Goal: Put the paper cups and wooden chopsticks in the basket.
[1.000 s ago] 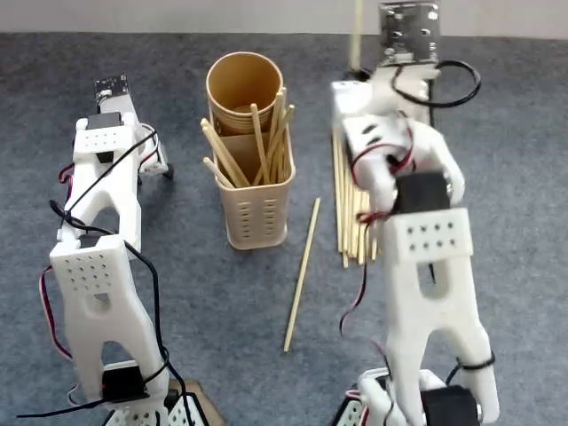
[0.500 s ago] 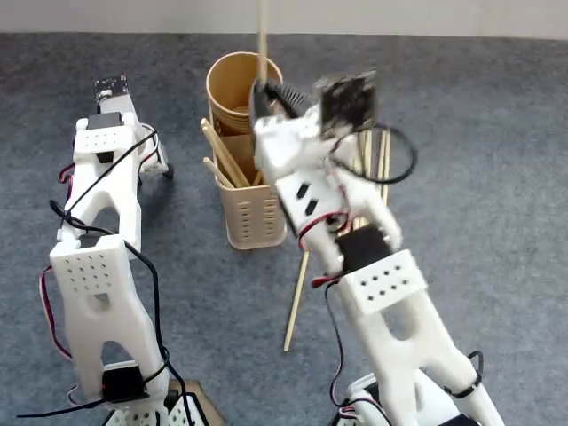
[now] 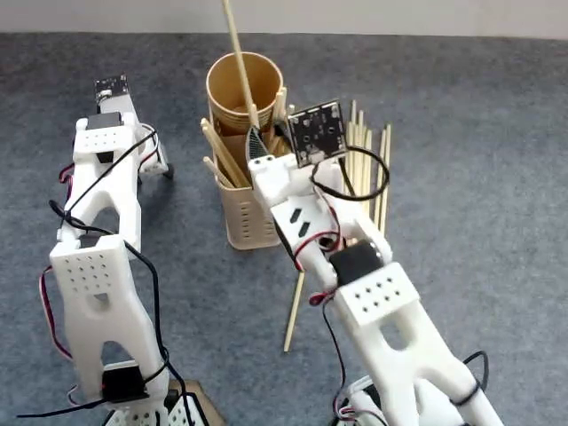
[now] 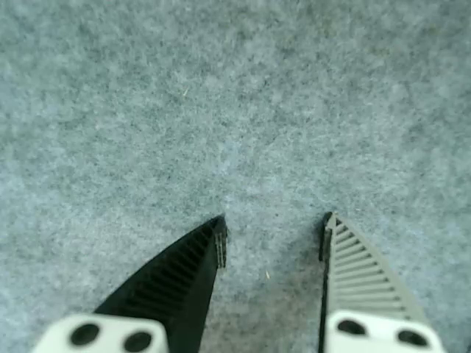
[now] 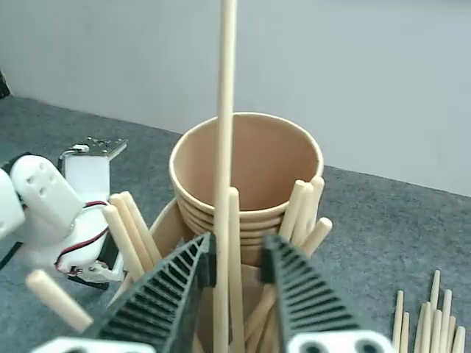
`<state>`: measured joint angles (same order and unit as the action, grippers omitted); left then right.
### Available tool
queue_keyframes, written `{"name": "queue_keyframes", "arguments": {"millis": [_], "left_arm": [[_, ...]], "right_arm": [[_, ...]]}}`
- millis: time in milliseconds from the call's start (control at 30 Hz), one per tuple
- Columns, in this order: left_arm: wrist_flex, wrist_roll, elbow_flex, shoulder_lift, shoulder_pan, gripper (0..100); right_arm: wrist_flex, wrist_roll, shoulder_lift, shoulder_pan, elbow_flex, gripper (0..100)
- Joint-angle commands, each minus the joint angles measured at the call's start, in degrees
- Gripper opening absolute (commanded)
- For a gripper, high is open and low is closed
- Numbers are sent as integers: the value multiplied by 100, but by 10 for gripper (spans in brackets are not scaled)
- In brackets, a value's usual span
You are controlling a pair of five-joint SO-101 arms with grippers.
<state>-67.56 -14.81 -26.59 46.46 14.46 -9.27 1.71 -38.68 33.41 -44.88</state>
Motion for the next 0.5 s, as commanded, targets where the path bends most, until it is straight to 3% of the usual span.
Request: {"name": "queue_keyframes", "arguments": {"millis": [0,100,233,367,467], "left_arm": [[185,176,-92,40,-110,217],[211,369,-66,40,-127,217],[211,369,-66,40,-127,217],[193,360,-66,40,-127,217],[193,360,-66,40,-127,217]], "right_arm": [[-365,-396,-760,92,101,196],[-884,-571,-1253,48,268,196],[-2273,-721,-1675,-629,1015,195],[-3793,-738,-1156,-1701,1613,195],[-4110,-835,-163,-2360,1402,195]]}}
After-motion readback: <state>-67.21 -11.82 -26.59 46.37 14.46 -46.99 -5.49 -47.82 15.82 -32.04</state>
